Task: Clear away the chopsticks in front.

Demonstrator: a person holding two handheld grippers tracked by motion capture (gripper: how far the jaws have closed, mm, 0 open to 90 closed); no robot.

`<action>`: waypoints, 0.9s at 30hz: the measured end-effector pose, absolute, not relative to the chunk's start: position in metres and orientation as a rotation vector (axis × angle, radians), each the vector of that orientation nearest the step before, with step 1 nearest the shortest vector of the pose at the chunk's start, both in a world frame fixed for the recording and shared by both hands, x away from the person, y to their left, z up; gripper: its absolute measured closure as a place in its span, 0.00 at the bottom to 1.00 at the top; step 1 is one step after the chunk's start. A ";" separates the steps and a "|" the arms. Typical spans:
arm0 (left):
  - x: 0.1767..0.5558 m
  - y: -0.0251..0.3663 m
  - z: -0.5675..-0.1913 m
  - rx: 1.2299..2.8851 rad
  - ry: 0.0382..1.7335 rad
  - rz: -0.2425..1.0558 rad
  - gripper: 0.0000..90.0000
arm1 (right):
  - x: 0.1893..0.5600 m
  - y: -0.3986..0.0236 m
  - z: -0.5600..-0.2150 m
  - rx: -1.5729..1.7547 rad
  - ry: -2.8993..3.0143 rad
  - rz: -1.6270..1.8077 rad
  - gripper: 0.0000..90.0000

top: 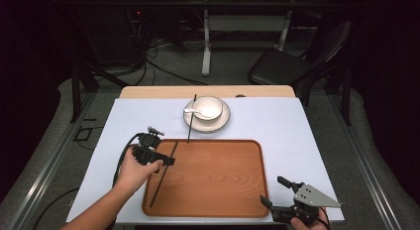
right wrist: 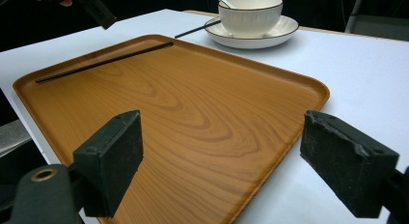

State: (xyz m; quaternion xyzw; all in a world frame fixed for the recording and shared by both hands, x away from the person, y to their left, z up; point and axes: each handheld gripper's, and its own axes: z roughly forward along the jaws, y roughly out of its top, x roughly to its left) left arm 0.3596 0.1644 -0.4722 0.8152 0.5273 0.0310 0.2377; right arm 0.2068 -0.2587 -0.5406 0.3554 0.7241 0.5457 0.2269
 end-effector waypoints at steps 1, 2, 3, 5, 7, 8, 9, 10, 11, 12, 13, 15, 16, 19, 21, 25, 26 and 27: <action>0.364 0.161 -0.471 2.224 1.459 0.089 0.41 | 0.207 -0.259 -0.541 0.981 1.999 1.502 0.16; 0.367 0.159 -0.470 2.222 1.464 0.097 0.39 | 0.207 -0.259 -0.541 0.979 1.999 1.501 0.16; 0.369 0.158 -0.470 2.223 1.462 0.104 0.38 | 0.207 -0.259 -0.541 0.980 1.999 1.501 0.16; 0.372 0.156 -0.469 2.222 1.467 0.113 0.36 | 0.207 -0.259 -0.541 0.980 1.999 1.502 0.16; 0.380 0.151 -0.469 2.229 1.492 0.141 0.34 | 0.207 -0.259 -0.541 0.982 1.996 1.504 0.16; 0.382 0.149 -0.469 2.226 1.493 0.148 0.35 | 0.207 -0.259 -0.541 0.982 1.995 1.506 0.16; 0.385 0.148 -0.470 2.232 1.490 0.157 0.36 | 0.207 -0.259 -0.541 0.981 1.995 1.505 0.16; 0.387 0.147 -0.471 2.235 1.496 0.175 0.36 | 0.207 -0.259 -0.541 0.981 1.996 1.503 0.16; 0.387 0.147 -0.471 2.235 1.496 0.175 0.38 | 0.207 -0.259 -0.541 0.981 1.997 1.504 0.16; 0.390 0.146 -0.472 2.239 1.496 0.195 0.38 | 0.207 -0.259 -0.541 0.981 1.997 1.504 0.16; 0.395 0.145 -0.473 2.246 1.489 0.221 0.43 | 0.207 -0.259 -0.541 0.979 1.999 1.501 0.16; 0.401 0.144 -0.476 2.247 1.487 0.237 0.47 | 0.207 -0.259 -0.541 0.981 1.999 1.502 0.16; 0.403 0.143 -0.476 2.240 1.490 0.238 0.48 | 0.207 -0.259 -0.541 0.982 1.999 1.502 0.16; 0.410 0.143 -0.477 2.218 1.491 0.236 0.52 | 0.207 -0.259 -0.541 0.980 1.999 1.503 0.16; 0.414 0.142 -0.477 2.211 1.480 0.241 0.53 | 0.207 -0.259 -0.541 0.981 2.000 1.503 0.16; 0.421 0.137 -0.477 2.196 1.461 0.243 0.55 | 0.207 -0.259 -0.541 0.980 2.001 1.503 0.16; 0.421 0.137 -0.477 2.196 1.461 0.243 0.55 | 0.207 -0.259 -0.541 0.980 2.001 1.503 0.16; 0.423 0.136 -0.477 2.189 1.461 0.239 0.55 | 0.207 -0.259 -0.541 0.980 2.000 1.503 0.16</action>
